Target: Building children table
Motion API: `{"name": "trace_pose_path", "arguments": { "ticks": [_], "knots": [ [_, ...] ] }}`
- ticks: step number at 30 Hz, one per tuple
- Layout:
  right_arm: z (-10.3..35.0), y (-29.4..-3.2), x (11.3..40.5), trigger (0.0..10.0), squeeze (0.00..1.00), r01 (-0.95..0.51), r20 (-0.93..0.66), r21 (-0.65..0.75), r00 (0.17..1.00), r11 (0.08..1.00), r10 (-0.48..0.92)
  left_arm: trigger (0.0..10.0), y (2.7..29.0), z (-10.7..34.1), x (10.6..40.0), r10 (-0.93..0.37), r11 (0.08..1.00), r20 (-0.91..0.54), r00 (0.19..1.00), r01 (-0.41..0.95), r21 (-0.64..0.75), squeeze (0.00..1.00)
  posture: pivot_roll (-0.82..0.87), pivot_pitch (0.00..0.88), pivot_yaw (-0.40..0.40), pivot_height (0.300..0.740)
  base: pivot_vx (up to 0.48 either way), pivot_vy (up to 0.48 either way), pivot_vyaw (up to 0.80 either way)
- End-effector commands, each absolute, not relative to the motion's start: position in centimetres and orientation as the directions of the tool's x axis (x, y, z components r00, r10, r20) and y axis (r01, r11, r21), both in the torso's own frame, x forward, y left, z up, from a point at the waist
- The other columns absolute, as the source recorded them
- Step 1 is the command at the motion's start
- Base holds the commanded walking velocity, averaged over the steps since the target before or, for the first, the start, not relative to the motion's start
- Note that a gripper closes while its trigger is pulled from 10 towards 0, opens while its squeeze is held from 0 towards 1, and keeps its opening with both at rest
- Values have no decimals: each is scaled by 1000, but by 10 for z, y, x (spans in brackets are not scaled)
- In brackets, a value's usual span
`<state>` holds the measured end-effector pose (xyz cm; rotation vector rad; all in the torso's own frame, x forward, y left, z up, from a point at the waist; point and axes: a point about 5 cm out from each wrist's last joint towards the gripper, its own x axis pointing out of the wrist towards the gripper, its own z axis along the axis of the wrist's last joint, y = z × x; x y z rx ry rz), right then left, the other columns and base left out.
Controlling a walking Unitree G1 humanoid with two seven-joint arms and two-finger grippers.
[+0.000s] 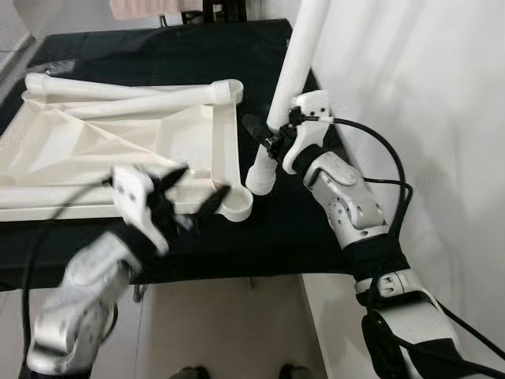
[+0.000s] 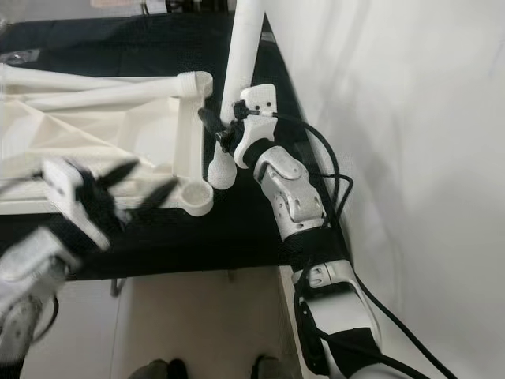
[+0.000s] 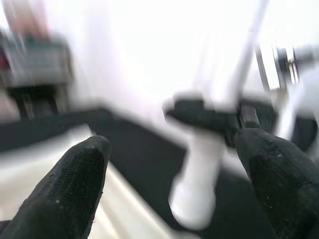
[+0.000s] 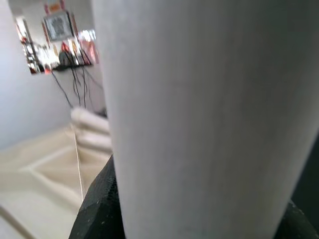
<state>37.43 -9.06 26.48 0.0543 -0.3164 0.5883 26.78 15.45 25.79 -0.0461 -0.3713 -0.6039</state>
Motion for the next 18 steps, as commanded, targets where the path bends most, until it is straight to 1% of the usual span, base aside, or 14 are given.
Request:
{"name": "trace_pose_path", "arguments": {
  "ticks": [1,3,4,6,7,9,10,11,12,16,18],
  "knots": [
    [272,-90,371,10000,0,-553,358,-73,763,830,539,10000,156,263,270,-536,828,376,756,558,60,0,-56,11,-1,740,0,0,0],
    [272,-86,367,10000,0,-553,356,-139,746,821,563,10000,151,281,274,-539,824,434,722,559,93,0,-55,0,-2,740,0,0,0],
    [269,-80,365,10000,0,-554,331,-197,739,809,587,10000,147,292,276,-541,819,470,697,564,105,0,-57,0,-3,740,0,0,0],
    [262,-70,361,10000,0,-562,293,-268,726,783,622,10000,140,307,278,-547,809,521,655,574,127,0,-60,0,-4,740,0,0,0],
    [262,-70,361,10000,0,-562,293,-268,726,783,622,10000,140,307,278,-547,809,521,655,574,127,0,-60,0,-4,740,0,0,0],
    [257,-61,358,10000,0,-576,278,-290,714,764,643,10000,133,318,279,-551,803,550,628,578,145,0,-60,0,-4,740,0,0,0],
    [251,-49,353,10000,0,-595,259,-332,689,732,677,10000,125,327,283,-556,806,558,616,565,179,0,-61,0,-4,740,0,0,0],
    [251,-49,353,10000,0,-595,259,-332,689,732,677,10000,125,327,283,-556,806,558,616,565,179,0,-61,0,-4,740,0,0,0],
    [247,-40,349,10000,0,-607,249,-366,667,706,702,10000,121,331,288,-541,820,561,627,541,186,0,-59,0,-2,740,0,0,0],
    [246,-38,347,10000,0,-608,249,-375,661,699,708,10000,120,333,290,-533,826,561,633,533,183,0,-59,0,-2,740,0,0,0],
    [244,-30,343,10000,0,-623,245,-398,635,673,733,10000,120,327,298,-514,844,527,677,508,171,0,-61,0,3,740,0,0,0]
  ]
}}
